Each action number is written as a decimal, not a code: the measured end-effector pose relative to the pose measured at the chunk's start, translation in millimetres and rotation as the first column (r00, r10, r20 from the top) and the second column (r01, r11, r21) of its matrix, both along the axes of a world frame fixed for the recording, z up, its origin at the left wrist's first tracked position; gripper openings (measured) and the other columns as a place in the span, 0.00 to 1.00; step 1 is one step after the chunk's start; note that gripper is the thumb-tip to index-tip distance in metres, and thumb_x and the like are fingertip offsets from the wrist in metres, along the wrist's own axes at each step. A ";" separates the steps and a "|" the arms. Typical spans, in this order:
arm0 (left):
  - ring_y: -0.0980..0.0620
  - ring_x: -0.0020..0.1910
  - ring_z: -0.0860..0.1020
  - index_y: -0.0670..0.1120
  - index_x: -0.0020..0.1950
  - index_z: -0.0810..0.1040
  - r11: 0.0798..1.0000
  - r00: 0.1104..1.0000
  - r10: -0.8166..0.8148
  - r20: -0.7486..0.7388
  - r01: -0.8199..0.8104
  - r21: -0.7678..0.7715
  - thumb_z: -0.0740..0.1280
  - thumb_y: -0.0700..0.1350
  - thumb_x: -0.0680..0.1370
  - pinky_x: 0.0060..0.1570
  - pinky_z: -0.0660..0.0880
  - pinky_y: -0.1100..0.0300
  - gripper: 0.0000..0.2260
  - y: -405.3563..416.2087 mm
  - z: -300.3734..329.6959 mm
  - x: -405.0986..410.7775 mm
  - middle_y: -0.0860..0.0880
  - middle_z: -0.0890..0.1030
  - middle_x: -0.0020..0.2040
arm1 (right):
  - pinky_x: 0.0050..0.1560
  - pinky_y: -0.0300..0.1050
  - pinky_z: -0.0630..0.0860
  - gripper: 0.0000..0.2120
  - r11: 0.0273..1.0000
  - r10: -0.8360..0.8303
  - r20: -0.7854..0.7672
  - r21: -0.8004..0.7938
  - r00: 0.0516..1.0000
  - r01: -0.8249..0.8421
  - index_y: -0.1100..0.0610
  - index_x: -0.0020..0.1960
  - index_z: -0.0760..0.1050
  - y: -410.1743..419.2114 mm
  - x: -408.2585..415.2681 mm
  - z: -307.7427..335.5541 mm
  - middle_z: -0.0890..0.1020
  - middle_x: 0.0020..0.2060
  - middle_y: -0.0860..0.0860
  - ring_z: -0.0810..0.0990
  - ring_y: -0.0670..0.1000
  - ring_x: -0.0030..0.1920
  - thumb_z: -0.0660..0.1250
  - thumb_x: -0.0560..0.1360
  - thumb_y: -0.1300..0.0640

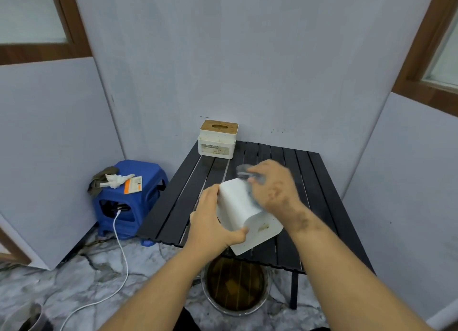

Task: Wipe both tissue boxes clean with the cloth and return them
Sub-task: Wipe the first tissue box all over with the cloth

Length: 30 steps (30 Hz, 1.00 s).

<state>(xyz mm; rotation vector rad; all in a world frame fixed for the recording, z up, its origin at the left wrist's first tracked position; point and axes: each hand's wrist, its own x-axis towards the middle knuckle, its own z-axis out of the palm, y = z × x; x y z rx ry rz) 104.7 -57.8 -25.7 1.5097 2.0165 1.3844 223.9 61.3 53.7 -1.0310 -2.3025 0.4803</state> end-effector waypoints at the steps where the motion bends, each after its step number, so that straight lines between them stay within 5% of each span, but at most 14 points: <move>1: 0.62 0.61 0.72 0.67 0.62 0.62 1.000 1.000 0.000 0.006 0.000 0.004 0.77 0.60 0.58 0.64 0.73 0.45 0.37 -0.7 -1.9 -1.3 0.71 0.67 0.60 | 0.60 0.37 0.70 0.13 0.995 0.100 0.016 0.009 0.995 -0.100 0.52 0.60 0.81 -11.8 -8.0 -2.7 0.78 0.54 0.47 0.76 0.47 0.55 0.66 0.78 0.59; 4: 0.63 0.59 0.73 0.64 0.62 0.65 1.000 1.000 0.003 0.010 -0.004 0.014 0.78 0.59 0.58 0.62 0.74 0.45 0.36 -2.8 -2.5 -2.3 0.67 0.70 0.57 | 0.59 0.34 0.73 0.13 0.969 0.246 -0.053 0.042 0.968 -0.244 0.52 0.57 0.83 -24.3 -8.1 -3.7 0.80 0.51 0.45 0.79 0.45 0.53 0.67 0.76 0.63; 7: 0.60 0.62 0.71 0.62 0.67 0.64 1.000 1.000 0.010 0.006 -0.010 -0.003 0.77 0.61 0.58 0.65 0.72 0.44 0.41 -2.0 1.5 3.0 0.68 0.67 0.61 | 0.38 0.20 0.71 0.11 0.992 -0.053 -0.225 -0.120 0.973 0.026 0.55 0.53 0.84 5.5 15.3 9.6 0.79 0.41 0.40 0.81 0.42 0.42 0.67 0.76 0.66; 10: 0.59 0.63 0.70 0.60 0.70 0.63 1.000 1.000 0.020 0.007 -0.019 -0.019 0.77 0.62 0.58 0.65 0.72 0.44 0.44 -1.5 1.9 5.4 0.66 0.67 0.63 | 0.53 0.30 0.74 0.10 0.989 -0.145 -0.135 -0.040 0.980 0.141 0.57 0.56 0.83 19.2 18.1 2.7 0.82 0.51 0.51 0.81 0.50 0.50 0.68 0.76 0.63; 13: 0.63 0.61 0.72 0.69 0.64 0.63 1.000 1.000 0.007 0.009 -0.007 0.027 0.78 0.60 0.59 0.63 0.73 0.43 0.38 -5.4 -1.4 1.7 0.69 0.69 0.60 | 0.59 0.47 0.77 0.11 0.986 0.166 -0.060 0.016 0.984 -0.165 0.56 0.56 0.83 -15.4 -0.3 -16.9 0.80 0.53 0.49 0.80 0.51 0.53 0.67 0.76 0.61; 16: 0.64 0.61 0.72 0.71 0.61 0.62 1.000 1.000 0.005 0.009 -0.005 0.028 0.77 0.61 0.58 0.64 0.73 0.43 0.37 -6.3 1.1 1.8 0.70 0.69 0.60 | 0.57 0.35 0.75 0.11 0.977 0.215 -0.145 0.020 0.966 -0.214 0.54 0.55 0.84 -21.0 9.2 -13.2 0.80 0.51 0.46 0.79 0.45 0.53 0.69 0.75 0.64; 20: 0.59 0.62 0.70 0.63 0.68 0.62 1.000 1.000 0.014 0.021 -0.014 -0.021 0.76 0.63 0.57 0.67 0.72 0.43 0.42 -2.0 4.7 6.4 0.69 0.67 0.61 | 0.47 0.21 0.68 0.10 0.994 -0.106 -0.178 -0.034 0.978 0.101 0.56 0.55 0.83 17.9 33.9 -1.9 0.80 0.50 0.48 0.79 0.47 0.51 0.70 0.76 0.62; 22: 0.60 0.62 0.71 0.62 0.68 0.63 1.000 1.000 0.016 0.016 -0.016 -0.014 0.76 0.63 0.57 0.66 0.72 0.43 0.42 -2.3 3.3 5.7 0.69 0.67 0.60 | 0.53 0.27 0.69 0.12 0.997 -0.074 -0.066 0.031 0.995 0.076 0.57 0.59 0.82 9.9 22.8 -8.2 0.79 0.54 0.51 0.77 0.48 0.52 0.68 0.77 0.60; 26: 0.65 0.60 0.73 0.70 0.62 0.65 0.999 0.999 0.013 0.038 -0.015 0.039 0.78 0.57 0.58 0.61 0.76 0.46 0.37 -5.4 0.0 2.1 0.68 0.71 0.59 | 0.60 0.42 0.73 0.12 0.963 0.252 -0.030 0.111 0.967 -0.247 0.56 0.58 0.82 -31.5 1.9 -16.9 0.80 0.53 0.50 0.78 0.49 0.54 0.68 0.75 0.60; 30: 0.66 0.61 0.70 0.73 0.60 0.61 1.000 1.000 0.010 0.008 -0.010 0.021 0.78 0.61 0.58 0.63 0.73 0.44 0.37 -2.6 2.1 3.8 0.70 0.68 0.59 | 0.53 0.44 0.80 0.09 0.997 0.049 -0.192 -0.048 0.980 -0.060 0.55 0.55 0.83 6.7 20.4 -10.1 0.82 0.53 0.49 0.81 0.47 0.49 0.70 0.75 0.61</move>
